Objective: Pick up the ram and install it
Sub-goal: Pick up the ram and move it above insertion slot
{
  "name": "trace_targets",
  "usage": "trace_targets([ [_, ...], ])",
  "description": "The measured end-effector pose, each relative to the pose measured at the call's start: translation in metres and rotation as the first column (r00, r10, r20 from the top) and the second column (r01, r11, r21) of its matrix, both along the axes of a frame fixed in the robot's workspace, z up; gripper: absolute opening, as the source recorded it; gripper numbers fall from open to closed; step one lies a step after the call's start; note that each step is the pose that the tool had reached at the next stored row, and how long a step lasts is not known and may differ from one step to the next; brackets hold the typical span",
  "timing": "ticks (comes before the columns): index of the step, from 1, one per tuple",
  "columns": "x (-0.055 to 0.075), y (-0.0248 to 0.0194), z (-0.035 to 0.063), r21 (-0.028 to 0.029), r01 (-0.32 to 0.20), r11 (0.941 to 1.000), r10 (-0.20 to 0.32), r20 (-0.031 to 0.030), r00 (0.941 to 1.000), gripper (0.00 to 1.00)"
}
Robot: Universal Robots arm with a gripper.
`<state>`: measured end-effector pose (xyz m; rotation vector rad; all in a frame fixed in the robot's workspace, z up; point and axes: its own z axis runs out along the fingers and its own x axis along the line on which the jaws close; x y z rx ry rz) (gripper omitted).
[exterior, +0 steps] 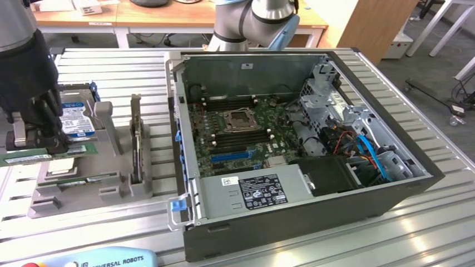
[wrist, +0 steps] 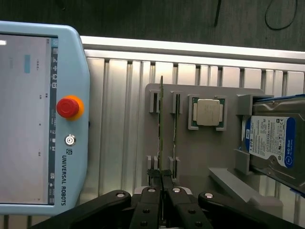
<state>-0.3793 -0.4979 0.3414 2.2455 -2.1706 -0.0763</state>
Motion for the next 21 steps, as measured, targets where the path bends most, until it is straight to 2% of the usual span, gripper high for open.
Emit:
trace_targets([
  [8,0.0,0.0,0.0158,0.0001,0.0,1.0,0.0,0.0001,1.0,0.11],
  [21,0.0,0.0,0.0317,0.0001,0.0,1.0,0.0,0.0001,1.0,0.11],
])
